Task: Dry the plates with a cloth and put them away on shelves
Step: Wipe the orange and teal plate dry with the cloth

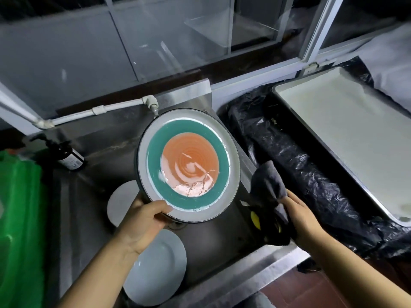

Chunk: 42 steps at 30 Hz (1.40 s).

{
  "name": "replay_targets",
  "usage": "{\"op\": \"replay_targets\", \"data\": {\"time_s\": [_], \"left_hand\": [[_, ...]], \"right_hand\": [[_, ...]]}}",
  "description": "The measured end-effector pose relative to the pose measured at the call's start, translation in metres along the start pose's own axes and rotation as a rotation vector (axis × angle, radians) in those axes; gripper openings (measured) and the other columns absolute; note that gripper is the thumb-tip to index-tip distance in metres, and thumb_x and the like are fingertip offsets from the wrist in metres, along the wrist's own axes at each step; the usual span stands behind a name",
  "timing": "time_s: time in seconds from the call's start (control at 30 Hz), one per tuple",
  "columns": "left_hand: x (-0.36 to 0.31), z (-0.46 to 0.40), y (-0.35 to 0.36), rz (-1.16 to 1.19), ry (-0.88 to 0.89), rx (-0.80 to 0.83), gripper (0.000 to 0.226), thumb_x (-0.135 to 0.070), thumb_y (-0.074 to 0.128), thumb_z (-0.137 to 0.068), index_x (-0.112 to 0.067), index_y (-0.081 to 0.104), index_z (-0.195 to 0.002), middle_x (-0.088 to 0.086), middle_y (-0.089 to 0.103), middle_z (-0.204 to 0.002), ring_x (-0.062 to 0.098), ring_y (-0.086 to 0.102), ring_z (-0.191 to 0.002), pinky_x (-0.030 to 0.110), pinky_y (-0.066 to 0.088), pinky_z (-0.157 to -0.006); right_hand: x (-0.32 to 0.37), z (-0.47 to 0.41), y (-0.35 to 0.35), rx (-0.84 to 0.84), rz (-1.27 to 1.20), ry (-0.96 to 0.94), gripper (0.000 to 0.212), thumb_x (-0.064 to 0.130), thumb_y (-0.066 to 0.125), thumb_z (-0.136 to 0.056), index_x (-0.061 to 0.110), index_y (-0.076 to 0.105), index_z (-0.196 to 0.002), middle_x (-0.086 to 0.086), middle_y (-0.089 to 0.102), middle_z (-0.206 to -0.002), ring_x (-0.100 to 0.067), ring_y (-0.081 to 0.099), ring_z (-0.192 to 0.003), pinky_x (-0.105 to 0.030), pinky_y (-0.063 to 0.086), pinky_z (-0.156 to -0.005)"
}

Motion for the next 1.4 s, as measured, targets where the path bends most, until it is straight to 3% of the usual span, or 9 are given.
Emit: {"op": "replay_targets", "data": {"time_s": [0.13, 0.23, 0.37, 0.47, 0.63, 0.77, 0.9, 1.07, 1.4], "left_hand": [[-0.016, 0.005, 0.008, -0.014, 0.04, -0.028, 0.046, 0.008, 0.057, -0.057, -0.011, 0.068, -0.097, 0.014, 0.07, -0.093, 0.032, 0.064, -0.093, 0.047, 0.05, -0.083], [-0.029, 0.009, 0.014, -0.039, 0.091, -0.012, 0.045, 0.011, 0.058, -0.059, -0.015, 0.072, -0.093, 0.012, 0.072, -0.09, 0.026, 0.068, -0.087, 0.042, 0.056, -0.077], [-0.04, 0.015, 0.019, -0.022, 0.126, -0.022, 0.054, 0.023, 0.049, -0.075, -0.023, 0.077, -0.077, 0.008, 0.073, -0.084, 0.021, 0.07, -0.08, 0.042, 0.054, -0.079], [-0.043, 0.017, 0.026, -0.003, 0.138, -0.016, 0.045, 0.016, 0.057, -0.06, -0.021, 0.077, -0.077, 0.01, 0.072, -0.085, 0.024, 0.069, -0.082, 0.043, 0.054, -0.079], [-0.043, 0.017, 0.041, 0.039, 0.149, 0.013, 0.043, 0.015, 0.053, -0.057, -0.008, 0.073, -0.088, 0.022, 0.067, -0.089, 0.032, 0.064, -0.084, 0.043, 0.054, -0.073], [-0.046, 0.019, 0.047, 0.004, 0.157, 0.035, 0.045, 0.023, 0.045, -0.068, -0.003, 0.074, -0.09, 0.021, 0.07, -0.089, 0.027, 0.065, -0.078, 0.034, 0.053, -0.062], [-0.043, 0.02, 0.048, -0.05, 0.128, 0.045, 0.052, 0.015, 0.049, -0.059, -0.005, 0.068, -0.103, 0.019, 0.067, -0.088, 0.025, 0.061, -0.079, 0.035, 0.047, -0.066], [-0.038, 0.025, 0.05, -0.049, 0.072, -0.008, 0.039, 0.008, 0.053, -0.052, -0.014, 0.069, -0.08, 0.013, 0.063, -0.077, 0.021, 0.055, -0.071, 0.037, 0.039, -0.071], [-0.051, 0.028, 0.025, -0.064, 0.167, -0.118, 0.049, 0.006, 0.056, -0.053, -0.003, 0.063, -0.101, 0.012, 0.069, -0.085, 0.023, 0.064, -0.078, 0.042, 0.049, -0.075]], "right_hand": [[0.024, 0.025, 0.064, 0.204, -0.43, 0.296, 0.026, 0.017, 0.045, -0.091, 0.006, 0.065, -0.103, -0.015, 0.07, -0.078, -0.026, 0.07, -0.066, -0.031, 0.057, -0.054], [0.044, 0.032, 0.081, 0.295, -0.462, 0.264, 0.031, 0.019, 0.047, -0.089, -0.003, 0.066, -0.101, -0.021, 0.068, -0.081, -0.03, 0.069, -0.065, -0.035, 0.057, -0.055], [0.075, 0.027, 0.076, 0.204, -0.106, -0.284, 0.021, 0.023, 0.061, -0.09, 0.016, 0.069, -0.108, -0.015, 0.07, -0.104, -0.031, 0.067, -0.097, -0.048, 0.053, -0.091], [0.103, 0.049, 0.085, 0.019, 0.471, -0.856, 0.017, 0.038, 0.059, -0.085, 0.031, 0.066, -0.099, 0.003, 0.058, -0.09, -0.019, 0.056, -0.092, -0.035, 0.045, -0.085], [0.091, 0.097, 0.149, 0.236, 0.811, -1.366, 0.03, 0.028, 0.058, -0.089, 0.018, 0.067, -0.116, -0.011, 0.054, -0.12, -0.034, 0.049, -0.123, -0.042, 0.039, -0.104], [0.085, 0.102, 0.176, 0.502, 0.85, -1.226, 0.047, 0.037, 0.044, -0.097, 0.028, 0.047, -0.143, 0.004, 0.019, -0.162, -0.022, 0.006, -0.151, -0.05, 0.011, -0.12], [0.113, 0.097, 0.202, 0.587, 0.943, -1.324, 0.053, 0.039, 0.037, -0.097, 0.03, 0.035, -0.15, 0.007, 0.003, -0.164, -0.021, -0.01, -0.151, -0.056, -0.001, -0.119], [0.158, 0.064, 0.222, 0.37, 1.01, -1.353, 0.056, 0.044, 0.033, -0.093, 0.032, 0.039, -0.147, 0.005, 0.012, -0.163, -0.023, 0.0, -0.151, -0.063, 0.006, -0.116], [0.131, 0.016, 0.158, 0.138, 1.244, -1.084, 0.056, 0.044, 0.033, -0.092, 0.022, 0.05, -0.141, -0.006, 0.05, -0.145, -0.034, 0.041, -0.138, -0.061, 0.023, -0.112]]}}
Point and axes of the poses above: each hand's wrist, its own z-axis away from the middle knuckle, its own y-axis out of the palm, x = y × z, the point moved 8 cm from there along -z, towards the middle knuckle
